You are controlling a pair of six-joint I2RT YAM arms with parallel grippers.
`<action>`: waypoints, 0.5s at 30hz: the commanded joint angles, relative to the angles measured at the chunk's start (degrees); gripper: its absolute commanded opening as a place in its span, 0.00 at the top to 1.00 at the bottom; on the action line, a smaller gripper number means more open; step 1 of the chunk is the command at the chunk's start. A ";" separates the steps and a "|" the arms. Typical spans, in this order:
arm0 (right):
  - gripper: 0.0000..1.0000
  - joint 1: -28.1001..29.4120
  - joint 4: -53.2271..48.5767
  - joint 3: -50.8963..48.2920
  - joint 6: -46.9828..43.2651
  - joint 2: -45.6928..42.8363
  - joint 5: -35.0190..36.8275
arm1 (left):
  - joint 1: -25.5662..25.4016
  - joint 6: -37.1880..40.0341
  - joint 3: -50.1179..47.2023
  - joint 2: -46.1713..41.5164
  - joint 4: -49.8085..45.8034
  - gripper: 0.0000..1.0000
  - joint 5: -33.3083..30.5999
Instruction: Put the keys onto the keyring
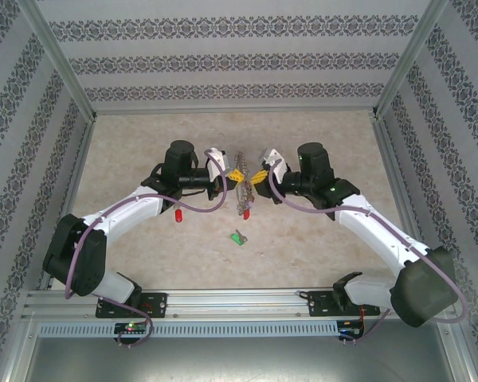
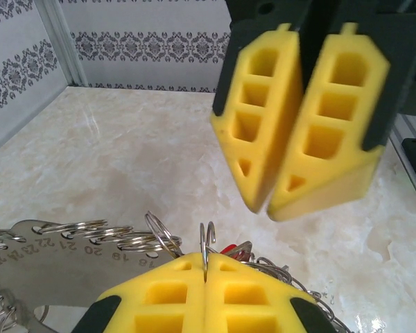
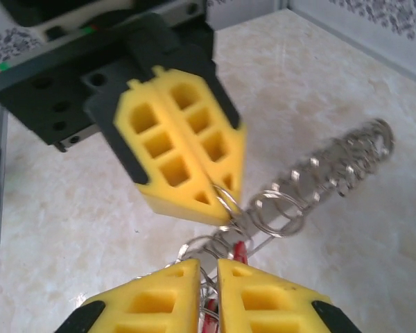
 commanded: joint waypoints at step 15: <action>0.82 -0.02 4.68 0.80 -12.55 2.87 -1.67 | -0.48 3.88 4.33 -0.14 -4.02 1.00 6.52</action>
